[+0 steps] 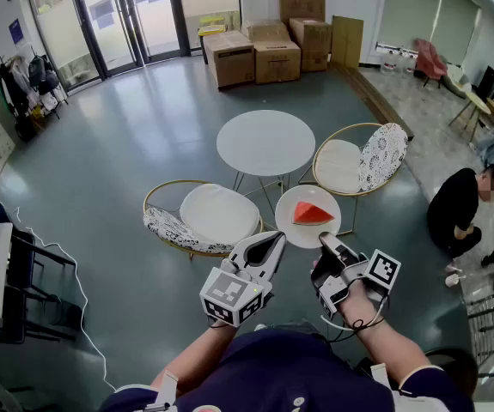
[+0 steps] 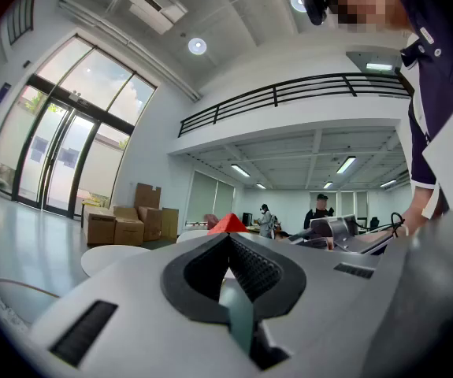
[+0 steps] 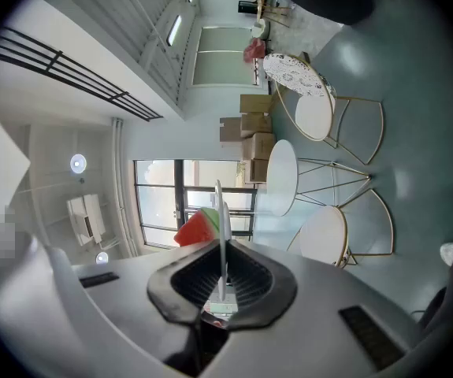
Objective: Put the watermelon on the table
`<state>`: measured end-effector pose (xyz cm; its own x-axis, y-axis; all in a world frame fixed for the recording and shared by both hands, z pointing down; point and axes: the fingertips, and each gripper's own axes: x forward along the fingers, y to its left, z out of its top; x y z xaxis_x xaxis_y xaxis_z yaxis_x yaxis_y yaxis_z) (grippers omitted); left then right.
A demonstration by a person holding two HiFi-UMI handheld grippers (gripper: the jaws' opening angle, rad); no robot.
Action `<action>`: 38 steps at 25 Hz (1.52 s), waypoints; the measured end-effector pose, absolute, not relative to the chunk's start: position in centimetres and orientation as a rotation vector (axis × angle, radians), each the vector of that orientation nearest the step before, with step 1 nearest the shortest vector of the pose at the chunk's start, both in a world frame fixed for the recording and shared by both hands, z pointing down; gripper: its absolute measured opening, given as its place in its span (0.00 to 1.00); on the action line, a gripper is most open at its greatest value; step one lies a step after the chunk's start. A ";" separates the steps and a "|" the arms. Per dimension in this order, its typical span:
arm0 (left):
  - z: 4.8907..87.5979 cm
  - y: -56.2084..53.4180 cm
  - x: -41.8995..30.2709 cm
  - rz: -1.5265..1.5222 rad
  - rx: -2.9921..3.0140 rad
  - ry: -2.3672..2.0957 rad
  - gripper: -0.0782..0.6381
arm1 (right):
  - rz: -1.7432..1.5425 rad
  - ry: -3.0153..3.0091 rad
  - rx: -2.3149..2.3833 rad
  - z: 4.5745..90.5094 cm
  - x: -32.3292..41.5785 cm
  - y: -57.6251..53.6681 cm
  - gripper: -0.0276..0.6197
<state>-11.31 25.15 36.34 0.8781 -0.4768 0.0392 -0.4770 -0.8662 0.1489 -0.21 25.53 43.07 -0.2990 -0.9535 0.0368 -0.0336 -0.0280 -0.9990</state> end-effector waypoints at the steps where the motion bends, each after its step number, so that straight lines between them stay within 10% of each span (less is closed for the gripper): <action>1: 36.2 25.2 -11.3 0.001 2.893 -0.739 0.12 | -1.445 1.432 -1.099 43.1 -0.1 25.5 0.07; 38: 38.7 20.8 -11.3 0.006 2.870 -0.710 0.12 | -1.385 1.465 -1.142 43.4 1.9 20.4 0.07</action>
